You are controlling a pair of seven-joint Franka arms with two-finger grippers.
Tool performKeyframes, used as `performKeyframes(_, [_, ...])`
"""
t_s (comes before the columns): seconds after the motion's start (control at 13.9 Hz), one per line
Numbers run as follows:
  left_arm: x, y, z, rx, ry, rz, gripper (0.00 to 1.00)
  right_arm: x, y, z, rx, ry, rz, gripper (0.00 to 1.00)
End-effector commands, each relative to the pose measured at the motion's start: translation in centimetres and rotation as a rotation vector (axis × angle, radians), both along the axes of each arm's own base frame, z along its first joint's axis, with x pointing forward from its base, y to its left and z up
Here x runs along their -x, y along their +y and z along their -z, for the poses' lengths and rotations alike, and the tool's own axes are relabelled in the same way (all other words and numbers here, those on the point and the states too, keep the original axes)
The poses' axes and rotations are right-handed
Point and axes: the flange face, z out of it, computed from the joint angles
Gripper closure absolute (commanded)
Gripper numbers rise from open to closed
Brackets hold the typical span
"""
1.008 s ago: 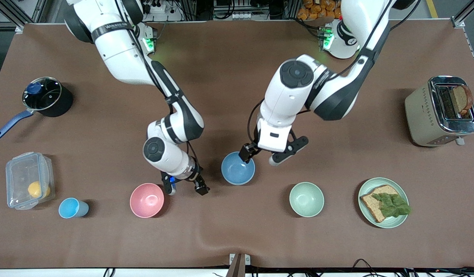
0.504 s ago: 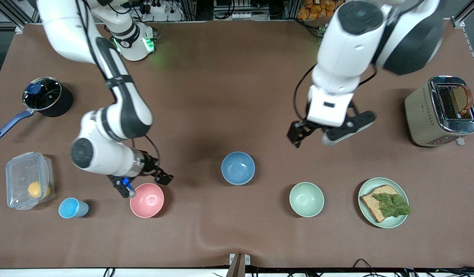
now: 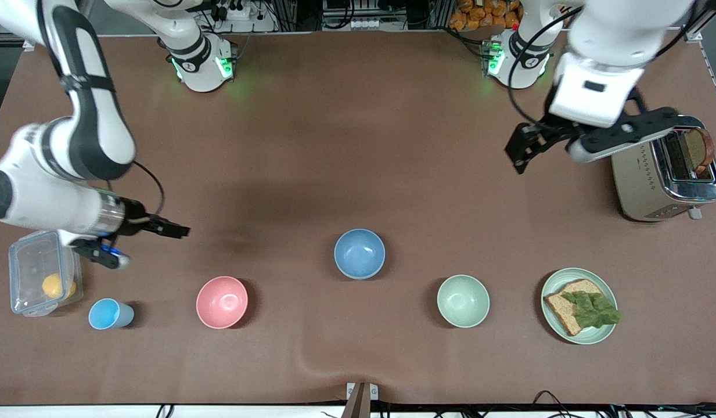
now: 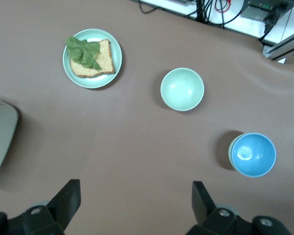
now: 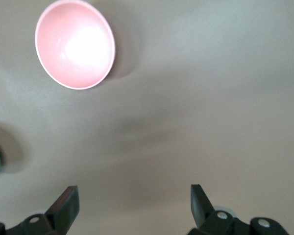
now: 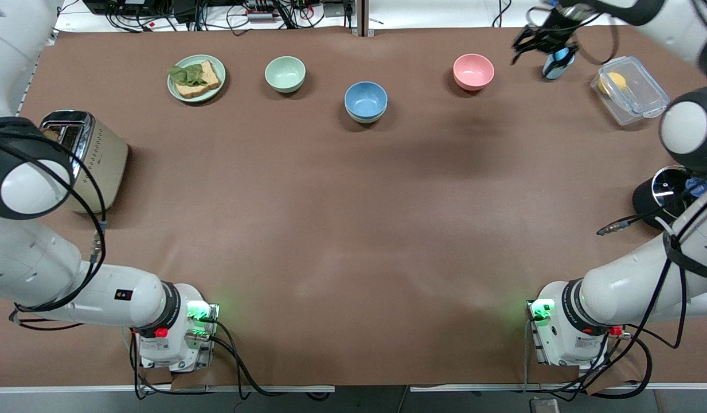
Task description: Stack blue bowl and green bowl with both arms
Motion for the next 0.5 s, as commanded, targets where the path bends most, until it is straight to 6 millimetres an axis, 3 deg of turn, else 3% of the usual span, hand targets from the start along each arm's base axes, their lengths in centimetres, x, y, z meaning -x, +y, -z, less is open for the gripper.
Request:
performKeyframes(0.0, [0.6, 2.9, -0.3, 0.009, 0.050, 0.035, 0.00, 2.9, -2.4, -5.0, 0.053, -0.055, -0.166, 0.00])
performKeyframes(0.07, [0.6, 3.5, -0.5, 0.005, 0.048, 0.048, 0.00, 3.8, -3.2, -6.9, 0.054, -0.056, -0.186, 0.00])
performKeyframes(0.22, [0.8, 5.2, -1.2, -0.009, 0.057, 0.095, 0.00, 5.2, -2.9, -11.1, 0.055, -0.039, -0.210, 0.00])
performKeyframes(0.43, [2.2, 7.7, -2.7, -0.023, 0.080, 0.129, 0.00, 5.9, -2.9, -17.1, 0.058, -0.039, -0.220, 0.00])
